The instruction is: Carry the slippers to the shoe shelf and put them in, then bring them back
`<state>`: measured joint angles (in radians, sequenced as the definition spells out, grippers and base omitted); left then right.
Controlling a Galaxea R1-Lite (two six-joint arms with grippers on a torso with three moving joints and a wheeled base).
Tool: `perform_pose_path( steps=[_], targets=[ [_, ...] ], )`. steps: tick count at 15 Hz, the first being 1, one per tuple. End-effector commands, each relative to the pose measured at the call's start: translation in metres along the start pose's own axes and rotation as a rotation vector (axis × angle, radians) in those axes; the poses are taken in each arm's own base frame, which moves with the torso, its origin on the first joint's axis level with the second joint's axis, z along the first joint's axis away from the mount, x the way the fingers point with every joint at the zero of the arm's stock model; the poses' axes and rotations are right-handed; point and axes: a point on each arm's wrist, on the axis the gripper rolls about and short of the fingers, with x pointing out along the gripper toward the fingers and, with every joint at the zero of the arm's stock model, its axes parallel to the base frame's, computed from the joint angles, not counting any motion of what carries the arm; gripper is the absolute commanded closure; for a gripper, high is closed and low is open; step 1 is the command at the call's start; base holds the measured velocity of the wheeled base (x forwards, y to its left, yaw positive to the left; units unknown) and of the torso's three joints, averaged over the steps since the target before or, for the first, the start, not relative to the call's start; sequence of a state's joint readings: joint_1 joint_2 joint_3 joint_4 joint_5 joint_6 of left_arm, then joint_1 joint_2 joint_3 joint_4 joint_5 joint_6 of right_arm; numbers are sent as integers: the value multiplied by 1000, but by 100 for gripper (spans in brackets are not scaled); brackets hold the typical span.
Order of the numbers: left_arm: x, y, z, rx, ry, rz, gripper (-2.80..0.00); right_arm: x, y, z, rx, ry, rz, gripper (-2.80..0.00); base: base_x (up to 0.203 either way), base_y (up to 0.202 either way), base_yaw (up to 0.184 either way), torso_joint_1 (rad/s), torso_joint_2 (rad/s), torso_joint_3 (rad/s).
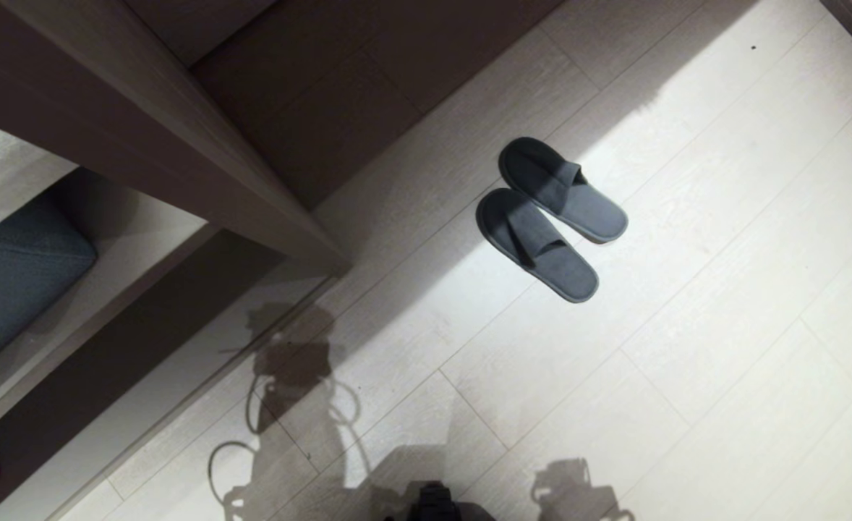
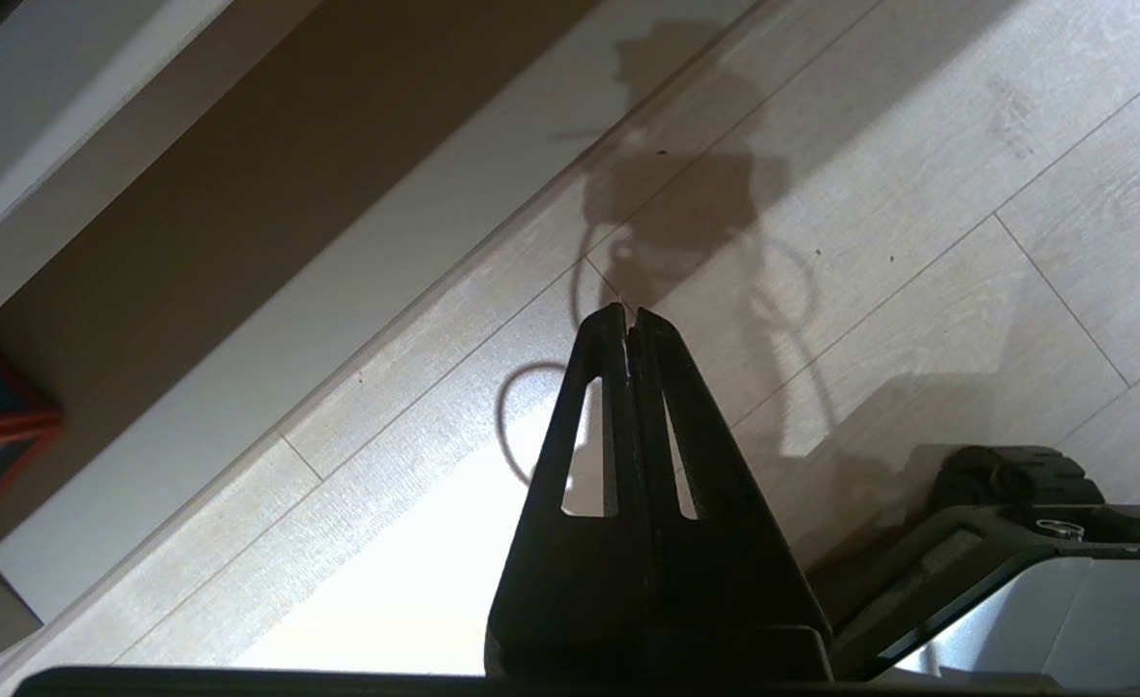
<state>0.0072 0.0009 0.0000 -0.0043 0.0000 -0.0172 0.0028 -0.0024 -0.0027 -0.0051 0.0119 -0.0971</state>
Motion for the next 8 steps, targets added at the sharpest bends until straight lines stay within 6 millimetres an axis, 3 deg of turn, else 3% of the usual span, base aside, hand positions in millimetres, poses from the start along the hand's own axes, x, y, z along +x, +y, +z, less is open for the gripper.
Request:
perform_pose_path(
  steps=[1, 8],
  targets=[
    [0, 0, 0, -1, 0, 0, 0, 1, 0, -1, 8, 7, 1, 0, 0, 0, 0, 0, 0, 0],
    [0, 0, 0, -3, 0, 0, 0, 0, 0, -1, 1, 7, 3, 0, 0, 0, 0, 0, 0, 0]
  ],
)
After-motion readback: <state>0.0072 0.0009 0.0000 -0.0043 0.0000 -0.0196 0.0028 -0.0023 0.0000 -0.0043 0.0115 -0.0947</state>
